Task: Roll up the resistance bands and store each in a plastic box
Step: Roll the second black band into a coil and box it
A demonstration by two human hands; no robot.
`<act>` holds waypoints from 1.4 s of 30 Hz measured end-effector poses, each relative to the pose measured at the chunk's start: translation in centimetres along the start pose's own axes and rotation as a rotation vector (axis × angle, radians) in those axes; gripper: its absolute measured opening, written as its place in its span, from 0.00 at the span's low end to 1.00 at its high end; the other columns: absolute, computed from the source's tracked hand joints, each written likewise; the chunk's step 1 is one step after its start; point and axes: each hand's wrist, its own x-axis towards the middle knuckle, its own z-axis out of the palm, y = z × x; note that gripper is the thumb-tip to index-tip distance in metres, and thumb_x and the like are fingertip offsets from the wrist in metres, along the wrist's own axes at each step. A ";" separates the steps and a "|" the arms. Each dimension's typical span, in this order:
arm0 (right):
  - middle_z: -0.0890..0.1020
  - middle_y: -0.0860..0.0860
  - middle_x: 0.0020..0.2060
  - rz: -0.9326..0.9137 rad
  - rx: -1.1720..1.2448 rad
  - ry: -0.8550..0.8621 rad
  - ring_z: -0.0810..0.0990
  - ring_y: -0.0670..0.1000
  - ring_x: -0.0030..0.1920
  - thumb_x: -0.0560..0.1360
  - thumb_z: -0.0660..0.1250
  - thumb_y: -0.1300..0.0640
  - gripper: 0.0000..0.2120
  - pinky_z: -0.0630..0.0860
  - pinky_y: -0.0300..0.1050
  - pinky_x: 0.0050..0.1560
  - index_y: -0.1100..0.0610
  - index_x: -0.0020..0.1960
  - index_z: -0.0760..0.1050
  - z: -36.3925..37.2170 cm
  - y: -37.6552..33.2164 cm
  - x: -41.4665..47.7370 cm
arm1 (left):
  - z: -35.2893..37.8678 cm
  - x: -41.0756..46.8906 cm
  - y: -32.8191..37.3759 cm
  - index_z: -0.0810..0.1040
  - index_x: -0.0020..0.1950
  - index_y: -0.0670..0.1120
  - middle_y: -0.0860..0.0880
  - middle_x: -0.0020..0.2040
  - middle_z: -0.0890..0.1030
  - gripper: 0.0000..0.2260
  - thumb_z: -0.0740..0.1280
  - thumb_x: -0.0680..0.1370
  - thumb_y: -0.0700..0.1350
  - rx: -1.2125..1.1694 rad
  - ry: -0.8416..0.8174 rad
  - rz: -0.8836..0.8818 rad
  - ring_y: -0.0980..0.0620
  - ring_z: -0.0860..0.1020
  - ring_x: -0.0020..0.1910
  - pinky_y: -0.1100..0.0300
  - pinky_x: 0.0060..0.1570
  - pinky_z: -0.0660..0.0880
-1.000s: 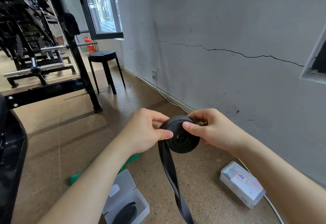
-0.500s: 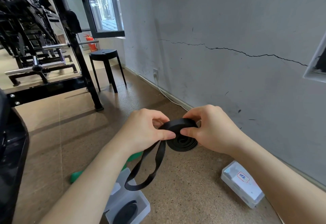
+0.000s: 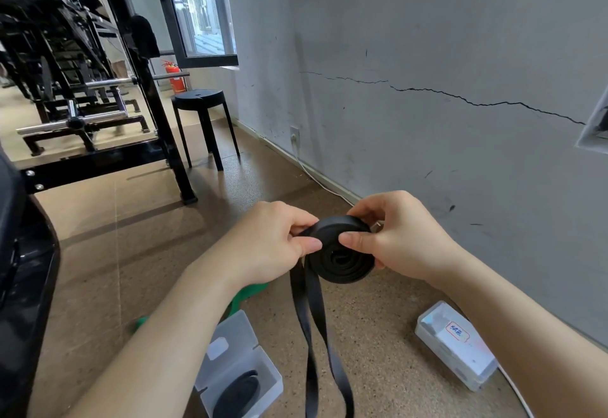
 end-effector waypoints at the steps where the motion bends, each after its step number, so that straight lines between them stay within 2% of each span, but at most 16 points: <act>1: 0.83 0.50 0.38 0.012 0.034 0.011 0.77 0.41 0.22 0.72 0.75 0.57 0.06 0.71 0.35 0.27 0.53 0.45 0.78 0.0 -0.1 0.0 | 0.1 0.0 0.0 0.83 0.51 0.55 0.54 0.35 0.81 0.05 0.68 0.76 0.48 0.009 0.018 0.011 0.58 0.74 0.34 0.60 0.38 0.72; 3: 0.83 0.52 0.38 0.034 0.098 0.033 0.76 0.42 0.20 0.72 0.75 0.58 0.06 0.70 0.34 0.24 0.55 0.44 0.78 -0.2 -0.2 -0.1 | 0.1 0.1 0.2 0.82 0.53 0.58 0.56 0.35 0.77 0.07 0.68 0.77 0.49 0.000 0.069 0.026 0.59 0.72 0.35 0.63 0.36 0.69; 5: 0.82 0.53 0.38 0.050 0.153 0.042 0.75 0.40 0.20 0.72 0.74 0.59 0.06 0.70 0.33 0.24 0.57 0.45 0.77 -0.4 -0.3 -0.2 | 0.2 0.1 0.2 0.81 0.56 0.59 0.57 0.41 0.77 0.10 0.70 0.76 0.49 -0.026 0.107 0.029 0.58 0.73 0.39 0.62 0.41 0.70; 7: 0.82 0.55 0.37 0.063 0.199 0.043 0.74 0.41 0.20 0.72 0.74 0.60 0.06 0.70 0.34 0.24 0.58 0.45 0.78 -0.5 -0.3 -0.2 | 0.2 0.2 0.1 0.80 0.57 0.59 0.60 0.47 0.77 0.12 0.72 0.74 0.48 -0.073 0.123 0.014 0.59 0.74 0.42 0.67 0.42 0.71; 10: 0.83 0.57 0.36 0.081 0.260 0.045 0.74 0.42 0.22 0.72 0.75 0.60 0.06 0.70 0.36 0.25 0.59 0.44 0.78 -0.4 -0.2 -0.3 | 0.3 0.3 -0.1 0.82 0.54 0.57 0.62 0.44 0.82 0.14 0.74 0.72 0.44 -0.276 0.110 -0.067 0.65 0.78 0.41 0.74 0.40 0.71; 14: 0.82 0.54 0.36 0.116 0.351 0.053 0.75 0.41 0.25 0.71 0.75 0.61 0.05 0.69 0.35 0.25 0.58 0.44 0.79 -0.3 0.0 -0.2 | 0.4 0.5 -0.1 0.84 0.49 0.49 0.52 0.41 0.86 0.13 0.76 0.68 0.36 -0.509 0.115 -0.144 0.58 0.84 0.41 0.67 0.43 0.78; 19: 0.82 0.54 0.36 0.150 0.421 0.072 0.76 0.42 0.27 0.71 0.75 0.60 0.05 0.68 0.33 0.25 0.59 0.44 0.79 -0.4 -0.1 -0.2 | 0.1 0.8 0.1 0.83 0.44 0.54 0.53 0.39 0.85 0.12 0.77 0.68 0.38 -0.427 0.185 -0.108 0.59 0.83 0.39 0.70 0.42 0.78; 22: 0.83 0.53 0.36 0.159 0.429 0.075 0.78 0.43 0.28 0.71 0.75 0.60 0.06 0.69 0.33 0.25 0.59 0.45 0.79 -0.5 -0.1 -0.3 | 0.3 0.6 0.0 0.83 0.47 0.54 0.53 0.41 0.85 0.12 0.77 0.68 0.40 -0.464 0.156 -0.106 0.59 0.83 0.41 0.68 0.45 0.78; 25: 0.81 0.53 0.35 0.173 0.493 0.087 0.75 0.41 0.25 0.72 0.74 0.61 0.05 0.66 0.31 0.23 0.59 0.44 0.78 -0.5 0.1 -0.2 | 0.8 0.4 0.2 0.82 0.54 0.51 0.54 0.44 0.86 0.16 0.77 0.69 0.40 -0.535 0.104 -0.111 0.59 0.83 0.44 0.67 0.46 0.79; 29: 0.80 0.53 0.33 0.178 0.621 0.108 0.72 0.42 0.24 0.73 0.72 0.62 0.03 0.63 0.32 0.22 0.60 0.44 0.78 -0.5 0.2 -0.2 | 0.8 0.3 0.8 0.80 0.56 0.52 0.55 0.44 0.85 0.15 0.74 0.72 0.39 -0.615 0.119 -0.110 0.62 0.83 0.40 0.71 0.35 0.74; 32: 0.79 0.54 0.33 0.189 0.676 0.094 0.73 0.44 0.26 0.74 0.71 0.63 0.03 0.64 0.32 0.23 0.60 0.44 0.78 -0.3 0.4 -0.2 | 0.8 0.3 0.7 0.81 0.58 0.50 0.55 0.46 0.85 0.14 0.72 0.73 0.38 -0.613 0.114 -0.099 0.61 0.83 0.43 0.72 0.36 0.74; 35: 0.81 0.54 0.38 0.178 0.512 -0.021 0.74 0.47 0.26 0.75 0.71 0.60 0.04 0.68 0.36 0.24 0.58 0.46 0.76 -0.5 0.7 -0.3 | 1.0 0.3 0.6 0.83 0.55 0.48 0.58 0.43 0.84 0.13 0.73 0.72 0.37 -0.401 0.161 -0.077 0.64 0.82 0.42 0.72 0.43 0.76; 36: 0.82 0.52 0.41 0.154 0.341 -0.082 0.76 0.47 0.28 0.75 0.71 0.58 0.05 0.71 0.37 0.27 0.56 0.48 0.75 -0.7 0.6 -0.3 | 1.2 0.4 0.6 0.83 0.54 0.49 0.57 0.43 0.85 0.12 0.73 0.72 0.38 -0.311 0.167 -0.064 0.63 0.82 0.42 0.69 0.45 0.77; 39: 0.81 0.42 0.51 -0.005 -0.352 -0.159 0.79 0.43 0.44 0.73 0.72 0.47 0.16 0.76 0.40 0.44 0.46 0.58 0.74 -1.3 0.4 -0.5 | 1.6 0.5 1.0 0.82 0.52 0.54 0.53 0.42 0.84 0.11 0.73 0.71 0.45 -0.025 0.118 -0.009 0.52 0.81 0.44 0.54 0.48 0.78; 40: 0.81 0.41 0.50 -0.055 -0.445 -0.141 0.78 0.44 0.47 0.72 0.72 0.46 0.17 0.76 0.43 0.48 0.44 0.59 0.75 -1.2 0.1 -0.6 | 1.6 0.5 1.3 0.81 0.52 0.55 0.53 0.41 0.84 0.11 0.73 0.71 0.47 0.054 0.101 0.002 0.49 0.80 0.44 0.54 0.47 0.78; 42: 0.82 0.43 0.45 -0.126 -0.447 -0.095 0.78 0.47 0.46 0.72 0.71 0.47 0.13 0.77 0.46 0.48 0.45 0.56 0.78 -0.7 -0.5 -0.7 | 1.5 0.5 1.8 0.80 0.53 0.56 0.51 0.42 0.83 0.11 0.72 0.71 0.49 0.173 0.100 0.022 0.46 0.79 0.46 0.56 0.45 0.75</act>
